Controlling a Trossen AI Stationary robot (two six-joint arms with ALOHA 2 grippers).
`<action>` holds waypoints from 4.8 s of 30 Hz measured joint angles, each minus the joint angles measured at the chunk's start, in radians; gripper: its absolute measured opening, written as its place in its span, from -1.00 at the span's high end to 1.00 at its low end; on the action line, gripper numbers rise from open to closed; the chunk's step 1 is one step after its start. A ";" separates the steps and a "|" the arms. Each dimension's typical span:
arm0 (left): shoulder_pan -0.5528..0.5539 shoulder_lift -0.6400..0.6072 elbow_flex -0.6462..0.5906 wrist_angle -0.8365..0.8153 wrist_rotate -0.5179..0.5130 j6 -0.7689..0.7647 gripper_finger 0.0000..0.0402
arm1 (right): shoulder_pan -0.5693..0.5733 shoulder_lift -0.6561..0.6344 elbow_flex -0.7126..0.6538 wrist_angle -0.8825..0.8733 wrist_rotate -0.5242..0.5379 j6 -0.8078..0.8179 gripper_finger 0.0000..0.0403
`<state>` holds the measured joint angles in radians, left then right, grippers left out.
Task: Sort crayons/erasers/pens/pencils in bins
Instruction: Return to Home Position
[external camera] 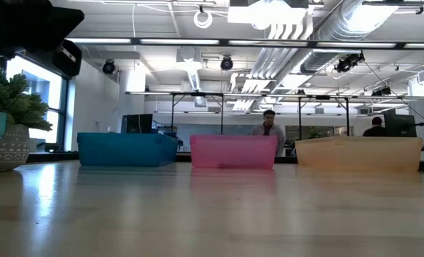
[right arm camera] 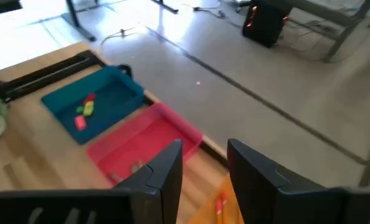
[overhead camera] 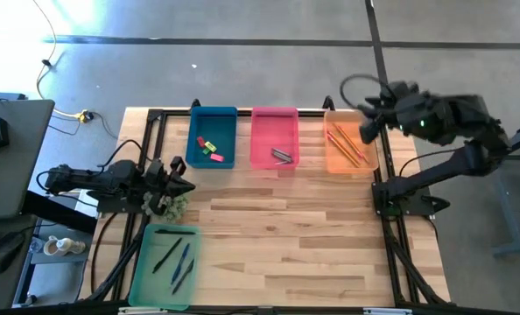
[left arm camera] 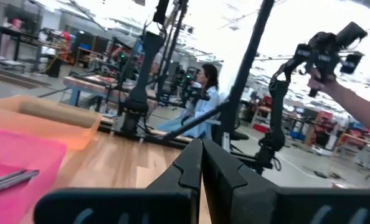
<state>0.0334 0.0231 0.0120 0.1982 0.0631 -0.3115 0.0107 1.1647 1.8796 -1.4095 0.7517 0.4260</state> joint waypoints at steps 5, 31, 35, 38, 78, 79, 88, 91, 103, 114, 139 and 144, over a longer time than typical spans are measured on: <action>0.000 0.000 0.000 -0.002 -0.048 0.000 1.00 | 0.063 -0.221 -0.352 0.188 -0.003 0.072 0.42; 0.000 0.000 0.000 -0.003 -0.049 0.000 1.00 | 0.109 -0.806 -1.581 1.398 -0.748 -0.260 0.42; 0.000 0.000 0.000 -0.003 -0.049 0.000 1.00 | 0.109 -0.867 -1.675 1.480 -0.749 -0.253 0.42; 0.000 0.000 0.000 -0.003 -0.049 0.000 1.00 | 0.109 -0.908 -1.725 1.493 -0.749 -0.246 0.42; 0.000 0.000 0.001 -0.003 -0.049 0.000 1.00 | 0.109 -1.003 -1.870 1.496 -0.665 -0.128 0.42; 0.000 0.000 0.001 -0.003 -0.049 0.000 1.00 | 0.109 -1.003 -1.870 1.495 -0.665 -0.128 0.42; 0.000 0.000 0.001 -0.003 -0.049 0.000 1.00 | 0.109 -1.003 -1.871 1.495 -0.665 -0.128 0.42; 0.000 0.000 0.001 -0.003 -0.049 0.000 1.00 | 0.109 -1.003 -1.871 1.496 -0.665 -0.128 0.42; 0.000 0.000 0.001 -0.003 -0.049 0.000 1.00 | 0.109 -1.003 -1.871 1.495 -0.665 -0.128 0.42; 0.000 0.000 0.001 -0.003 -0.049 0.000 1.00 | 0.109 -1.003 -1.871 1.496 -0.665 -0.128 0.42; 0.000 0.000 0.001 -0.003 -0.049 0.000 1.00 | 0.109 -1.003 -1.871 1.495 -0.665 -0.128 0.42; 0.000 0.000 0.001 -0.003 -0.049 0.000 1.00 | 0.109 -1.003 -1.871 1.495 -0.665 -0.128 0.42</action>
<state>0.0330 0.0231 0.0128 0.1955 0.0143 -0.3115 0.1196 0.1620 0.0082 0.0858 0.0872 0.2981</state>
